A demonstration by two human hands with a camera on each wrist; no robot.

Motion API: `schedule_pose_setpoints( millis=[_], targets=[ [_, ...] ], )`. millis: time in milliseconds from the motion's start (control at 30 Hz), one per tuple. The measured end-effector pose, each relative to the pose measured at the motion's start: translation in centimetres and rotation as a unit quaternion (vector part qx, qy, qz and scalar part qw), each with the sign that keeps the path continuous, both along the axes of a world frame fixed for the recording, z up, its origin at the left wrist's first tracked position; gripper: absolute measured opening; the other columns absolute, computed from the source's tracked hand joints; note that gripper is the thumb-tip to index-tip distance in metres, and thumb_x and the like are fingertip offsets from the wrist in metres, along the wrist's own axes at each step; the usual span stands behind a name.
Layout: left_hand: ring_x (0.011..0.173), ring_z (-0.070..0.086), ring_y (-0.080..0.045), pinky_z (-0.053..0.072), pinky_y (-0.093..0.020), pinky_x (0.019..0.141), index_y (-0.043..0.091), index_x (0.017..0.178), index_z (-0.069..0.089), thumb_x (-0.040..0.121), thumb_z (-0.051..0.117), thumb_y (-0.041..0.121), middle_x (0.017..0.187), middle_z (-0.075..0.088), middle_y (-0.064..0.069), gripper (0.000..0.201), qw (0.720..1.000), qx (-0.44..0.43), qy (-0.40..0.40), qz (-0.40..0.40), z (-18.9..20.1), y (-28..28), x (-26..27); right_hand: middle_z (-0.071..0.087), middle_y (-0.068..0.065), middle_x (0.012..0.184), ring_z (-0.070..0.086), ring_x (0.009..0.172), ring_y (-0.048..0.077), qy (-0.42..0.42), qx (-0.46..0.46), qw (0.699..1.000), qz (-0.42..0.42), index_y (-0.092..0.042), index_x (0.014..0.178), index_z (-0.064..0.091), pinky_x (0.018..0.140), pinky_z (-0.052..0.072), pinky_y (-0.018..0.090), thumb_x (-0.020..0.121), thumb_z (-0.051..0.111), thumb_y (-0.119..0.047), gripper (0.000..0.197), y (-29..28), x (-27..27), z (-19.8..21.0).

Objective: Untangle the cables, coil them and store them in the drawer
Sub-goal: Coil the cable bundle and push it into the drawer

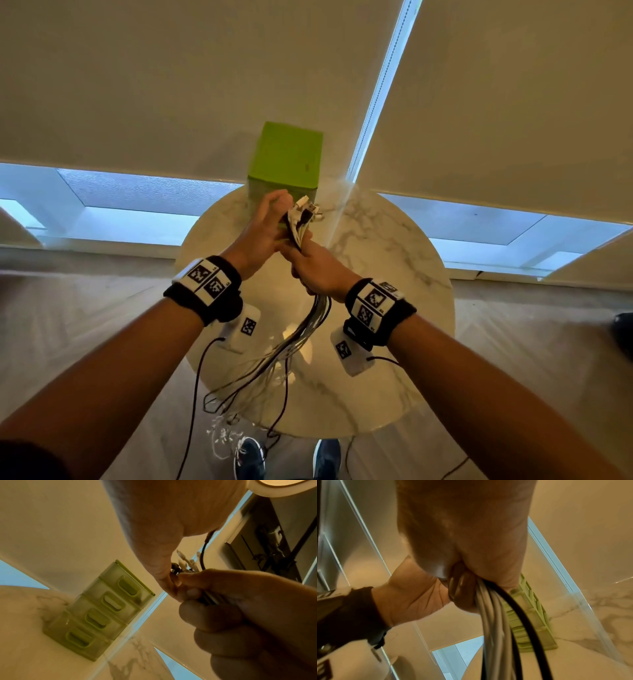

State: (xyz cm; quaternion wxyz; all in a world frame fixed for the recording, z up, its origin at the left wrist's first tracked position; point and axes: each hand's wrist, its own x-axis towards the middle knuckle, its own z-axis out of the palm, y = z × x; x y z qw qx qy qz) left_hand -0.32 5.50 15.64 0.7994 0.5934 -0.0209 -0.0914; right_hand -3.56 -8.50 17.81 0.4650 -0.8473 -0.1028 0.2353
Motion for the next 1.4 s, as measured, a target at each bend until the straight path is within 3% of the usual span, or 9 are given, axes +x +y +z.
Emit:
schedule_pose_setpoints(
  millis=[100,233,433,567,700,933,1133,1267,1400],
  targets=[
    [0.089,0.074,-0.028,0.061,-0.042,0.077,0.011,0.144,0.042,0.110,0.040,0.041,0.112,0.071,-0.013,0.045,0.999,0.003,0.040,0.009,-0.3,-1.2,1.1,0.050,0.006,0.075,0.043,0.053,0.014,0.009,-0.028,0.999,0.040,-0.022,0.115,0.042,0.047,0.043,0.029,0.107,0.039,-0.038,0.018,-0.8,-0.2,-0.3],
    [0.081,0.075,-0.023,0.058,-0.041,0.087,0.016,0.128,0.061,0.110,0.040,0.032,0.108,0.071,-0.010,0.031,0.998,0.056,0.026,0.019,0.3,-1.9,1.2,0.050,0.004,0.072,0.042,0.059,0.020,0.043,-0.003,0.997,0.062,-0.025,0.081,0.044,0.056,0.042,0.033,0.105,0.038,-0.043,0.031,-1.0,-0.5,-0.3],
    [0.077,0.067,-0.013,0.057,-0.025,0.074,0.013,0.101,0.072,0.107,0.052,0.028,0.087,0.071,0.002,0.025,0.989,0.133,-0.051,0.029,1.5,-1.6,0.5,0.034,-0.006,0.060,0.021,0.051,0.012,0.173,0.085,0.978,0.073,-0.022,0.080,0.034,0.047,0.023,0.025,0.106,0.038,-0.047,0.036,-1.6,0.4,-0.4],
    [0.073,0.062,-0.015,0.056,-0.027,0.073,0.013,0.092,0.065,0.100,0.049,0.047,0.077,0.063,-0.001,0.038,0.991,0.115,-0.065,0.037,2.1,-1.5,0.4,0.029,-0.007,0.059,0.015,0.050,0.010,0.221,0.102,0.967,0.070,-0.023,0.080,0.032,0.046,0.018,0.023,0.106,0.038,-0.051,0.038,-1.5,1.1,-0.4],
    [0.073,0.062,-0.014,0.056,-0.027,0.074,0.007,0.103,0.065,0.095,0.068,0.031,0.083,0.061,-0.006,0.026,0.983,0.160,-0.087,0.036,2.1,-0.8,0.2,0.032,-0.004,0.064,0.019,0.050,0.011,0.182,0.073,0.978,0.067,-0.026,0.083,0.038,0.049,0.020,0.027,0.105,0.039,-0.050,0.033,-1.0,1.0,-0.6],
    [0.080,0.070,-0.019,0.060,-0.030,0.077,0.014,0.112,0.068,0.102,0.062,0.020,0.096,0.068,-0.006,0.013,0.979,0.158,-0.092,0.089,2.1,0.0,0.5,0.035,-0.008,0.057,0.026,0.047,0.010,0.159,0.099,0.978,0.090,-0.019,0.080,0.039,0.046,0.030,0.023,0.106,0.040,-0.047,0.039,-0.5,1.2,-0.6],
    [0.117,0.067,-0.033,0.059,-0.048,0.091,0.029,0.147,0.035,0.087,0.075,0.051,0.140,0.058,-0.011,0.076,0.991,0.052,-0.052,0.112,1.1,2.1,0.1,0.036,-0.009,0.053,0.028,0.045,0.009,0.107,0.162,0.980,0.043,-0.015,0.076,0.045,0.048,0.031,0.025,0.107,0.038,-0.047,0.045,1.1,1.7,-0.3],
    [0.125,0.062,-0.018,0.058,-0.038,0.095,0.029,0.156,0.020,0.095,0.059,0.058,0.146,0.053,-0.004,0.078,0.996,0.076,-0.009,0.037,-0.6,2.3,-3.2,0.040,0.006,0.059,0.037,0.048,0.011,0.057,0.189,0.980,0.018,-0.007,0.083,0.051,0.047,0.037,0.024,0.106,0.034,-0.051,0.052,2.4,2.6,0.6],
    [0.116,0.068,-0.017,0.053,-0.027,0.095,0.010,0.136,0.053,0.104,0.050,0.040,0.128,0.069,-0.010,0.044,0.976,0.173,-0.017,-0.133,-3.1,2.2,-6.2,0.027,0.006,0.060,0.030,0.051,0.015,0.037,0.237,0.971,0.003,-0.016,0.070,0.037,0.049,0.031,0.029,0.107,0.035,-0.050,0.050,2.8,3.6,1.7]
  ],
)
